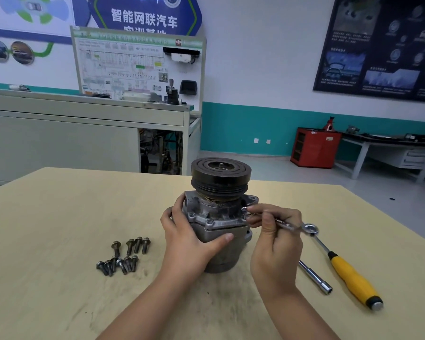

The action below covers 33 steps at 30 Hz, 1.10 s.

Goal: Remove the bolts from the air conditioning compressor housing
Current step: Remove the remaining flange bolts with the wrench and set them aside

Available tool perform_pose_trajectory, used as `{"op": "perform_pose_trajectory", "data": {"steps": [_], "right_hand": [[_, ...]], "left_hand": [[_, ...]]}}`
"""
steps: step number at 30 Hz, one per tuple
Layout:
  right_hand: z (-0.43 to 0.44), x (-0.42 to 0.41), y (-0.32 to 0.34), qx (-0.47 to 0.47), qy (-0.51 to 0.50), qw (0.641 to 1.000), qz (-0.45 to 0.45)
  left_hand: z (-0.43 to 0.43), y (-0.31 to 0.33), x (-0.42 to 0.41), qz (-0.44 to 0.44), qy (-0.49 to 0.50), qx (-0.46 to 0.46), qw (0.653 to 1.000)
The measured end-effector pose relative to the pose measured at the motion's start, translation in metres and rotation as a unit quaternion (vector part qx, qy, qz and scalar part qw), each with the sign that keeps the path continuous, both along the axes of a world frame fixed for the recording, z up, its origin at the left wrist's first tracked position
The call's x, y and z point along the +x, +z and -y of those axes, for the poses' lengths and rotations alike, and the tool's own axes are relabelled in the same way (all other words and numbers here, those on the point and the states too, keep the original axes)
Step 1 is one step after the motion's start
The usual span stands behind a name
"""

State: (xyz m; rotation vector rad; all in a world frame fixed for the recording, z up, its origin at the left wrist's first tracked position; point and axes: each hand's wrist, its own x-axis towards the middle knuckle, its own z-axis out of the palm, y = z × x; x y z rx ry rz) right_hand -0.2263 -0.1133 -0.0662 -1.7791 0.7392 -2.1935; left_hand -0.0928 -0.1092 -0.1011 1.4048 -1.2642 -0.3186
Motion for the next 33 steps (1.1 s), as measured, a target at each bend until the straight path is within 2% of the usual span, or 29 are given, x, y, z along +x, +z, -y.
{"op": "perform_pose_trajectory", "data": {"steps": [3, 5, 14, 18, 22, 25, 27, 30, 33], "right_hand": [[0.007, 0.001, 0.008, 0.068, 0.047, 0.991, 0.109], [0.016, -0.001, 0.014, 0.116, 0.060, 0.980, 0.148], [0.060, -0.015, 0.029, 0.296, 0.195, 0.920, 0.168], [0.059, -0.015, 0.027, 0.323, 0.247, 0.889, 0.211], [0.048, -0.021, 0.024, 0.301, 0.290, 0.870, 0.259], [0.037, -0.020, 0.030, 0.248, 0.280, 0.888, 0.265], [0.030, -0.017, 0.033, 0.194, 0.262, 0.915, 0.239], [0.020, -0.011, 0.032, 0.085, 0.125, 0.981, 0.119], [0.014, -0.003, 0.024, -0.018, 0.033, 0.998, 0.040]], "left_hand": [[0.000, 0.000, 0.000, 0.000, 0.004, -0.001, 1.000], [-0.001, 0.000, 0.000, 0.002, 0.004, -0.002, 1.000], [-0.001, -0.001, 0.002, -0.002, -0.005, -0.009, 1.000], [-0.001, -0.002, 0.002, 0.002, -0.006, -0.010, 1.000], [0.000, -0.002, 0.001, 0.003, -0.003, -0.009, 1.000], [-0.001, -0.002, 0.001, 0.004, -0.001, -0.011, 1.000], [-0.001, -0.002, 0.001, 0.008, -0.002, -0.009, 1.000], [0.000, -0.003, 0.001, 0.008, 0.002, -0.010, 1.000], [0.000, -0.003, 0.001, 0.008, 0.003, -0.015, 1.000]]}}
